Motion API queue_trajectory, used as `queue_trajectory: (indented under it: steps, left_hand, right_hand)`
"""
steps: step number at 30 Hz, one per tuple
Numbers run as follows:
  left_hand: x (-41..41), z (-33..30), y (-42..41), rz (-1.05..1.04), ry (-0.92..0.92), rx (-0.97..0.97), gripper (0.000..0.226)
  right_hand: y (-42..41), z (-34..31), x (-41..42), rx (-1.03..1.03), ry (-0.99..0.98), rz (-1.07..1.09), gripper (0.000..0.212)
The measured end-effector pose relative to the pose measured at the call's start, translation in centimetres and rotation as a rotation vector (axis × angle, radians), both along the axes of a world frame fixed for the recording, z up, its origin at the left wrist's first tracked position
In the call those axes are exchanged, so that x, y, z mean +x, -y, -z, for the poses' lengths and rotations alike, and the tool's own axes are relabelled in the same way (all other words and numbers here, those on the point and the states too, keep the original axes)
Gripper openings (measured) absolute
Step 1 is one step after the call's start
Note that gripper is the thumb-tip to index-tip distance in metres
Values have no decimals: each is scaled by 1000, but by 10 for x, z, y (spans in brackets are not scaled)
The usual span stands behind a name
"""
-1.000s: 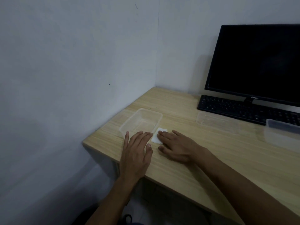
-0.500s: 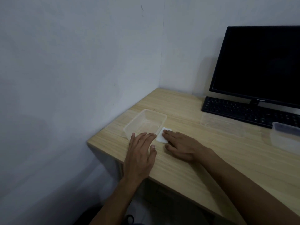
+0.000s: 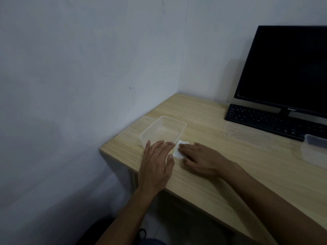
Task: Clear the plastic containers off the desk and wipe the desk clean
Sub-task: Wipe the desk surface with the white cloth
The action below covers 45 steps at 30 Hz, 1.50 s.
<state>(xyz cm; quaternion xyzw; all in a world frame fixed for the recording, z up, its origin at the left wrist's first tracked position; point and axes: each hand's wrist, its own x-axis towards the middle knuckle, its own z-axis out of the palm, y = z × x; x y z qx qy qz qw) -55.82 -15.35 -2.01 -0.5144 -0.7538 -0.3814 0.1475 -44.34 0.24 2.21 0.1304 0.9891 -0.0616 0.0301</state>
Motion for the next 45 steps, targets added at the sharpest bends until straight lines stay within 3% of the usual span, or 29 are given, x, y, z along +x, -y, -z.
queue_trajectory:
  steps: [10, 25, 35, 40, 45]
  left_hand:
    - [-1, 1, 1, 6, 2, -12, 47]
    - [-1, 1, 0, 13, 3, 22, 44]
    - [0, 1, 0, 14, -6, 21, 44]
    - [1, 0, 1, 15, 11, 8, 45]
    - [0, 0, 1, 16, 2, 7, 45]
  right_hand:
    - [35, 10, 10, 6, -21, -122, 62]
    - [-32, 2, -16, -30, -11, 153, 53]
    - [16, 5, 9, -76, -10, 7, 64]
    - [50, 8, 25, -78, -11, -135, 55]
    - [21, 12, 26, -18, 2, 27, 59]
